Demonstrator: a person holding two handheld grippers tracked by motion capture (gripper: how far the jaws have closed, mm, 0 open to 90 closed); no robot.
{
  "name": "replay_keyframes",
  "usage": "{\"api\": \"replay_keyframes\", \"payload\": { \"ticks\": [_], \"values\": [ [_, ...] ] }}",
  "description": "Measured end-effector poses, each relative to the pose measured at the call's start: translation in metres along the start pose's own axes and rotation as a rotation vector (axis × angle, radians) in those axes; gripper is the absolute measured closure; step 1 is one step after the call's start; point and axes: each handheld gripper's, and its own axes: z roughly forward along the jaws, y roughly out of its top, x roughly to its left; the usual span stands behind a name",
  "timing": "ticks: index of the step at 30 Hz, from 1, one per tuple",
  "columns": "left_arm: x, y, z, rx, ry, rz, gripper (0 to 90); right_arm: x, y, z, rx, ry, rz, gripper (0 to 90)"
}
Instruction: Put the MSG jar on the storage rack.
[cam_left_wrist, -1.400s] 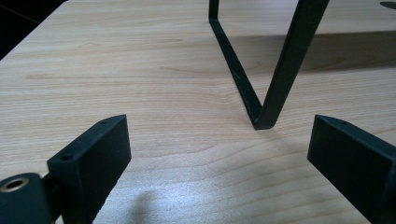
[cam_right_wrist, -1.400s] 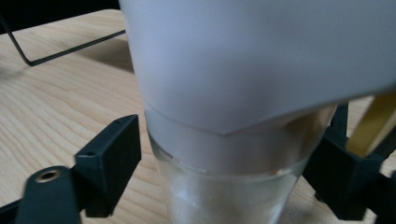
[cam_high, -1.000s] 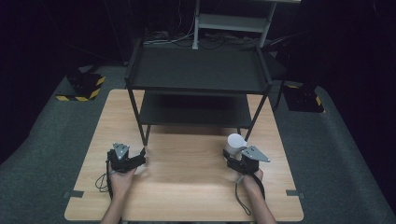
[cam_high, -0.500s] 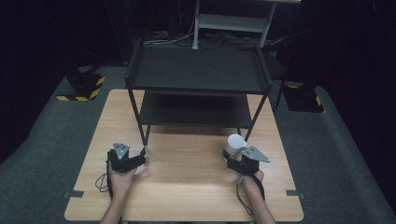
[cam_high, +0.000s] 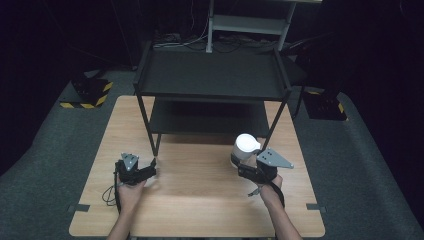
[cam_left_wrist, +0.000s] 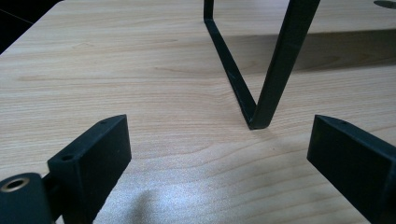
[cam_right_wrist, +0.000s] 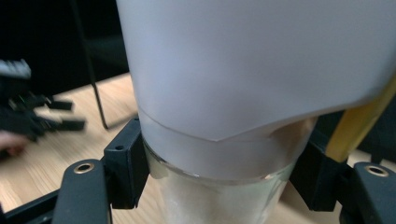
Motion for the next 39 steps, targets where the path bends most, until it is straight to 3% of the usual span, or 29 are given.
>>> {"api": "replay_keyframes", "payload": {
  "ticks": [5, 8, 18, 22, 28, 39],
  "values": [
    [0.0, 0.0, 0.0, 0.0, -0.001, 0.0, 6.5, 0.005, 0.026, 0.01, -0.017, 0.001, -0.016, 30.7],
    [0.0, 0.0, 0.0, -0.001, -0.001, -0.002, 6.5, 0.01, 0.045, 0.028, -0.016, -0.032, -0.018, 30.7],
    [0.001, 0.0, 0.0, -0.001, -0.006, -0.003, 6.4, 0.011, 0.071, 0.07, 0.016, -0.124, 0.007, 30.7],
    [0.001, 0.0, 0.0, -0.001, -0.006, 0.001, 6.5, 0.012, 0.075, 0.087, 0.016, -0.162, 0.018, 30.7],
    [0.001, 0.0, 0.0, -0.001, -0.005, 0.002, 6.4, 0.013, 0.078, 0.097, 0.0, -0.182, 0.023, 30.7],
    [0.0, 0.0, 0.0, -0.001, -0.005, 0.003, 6.5, 0.011, 0.068, 0.095, -0.035, -0.175, 0.029, 30.7]
  ]
}}
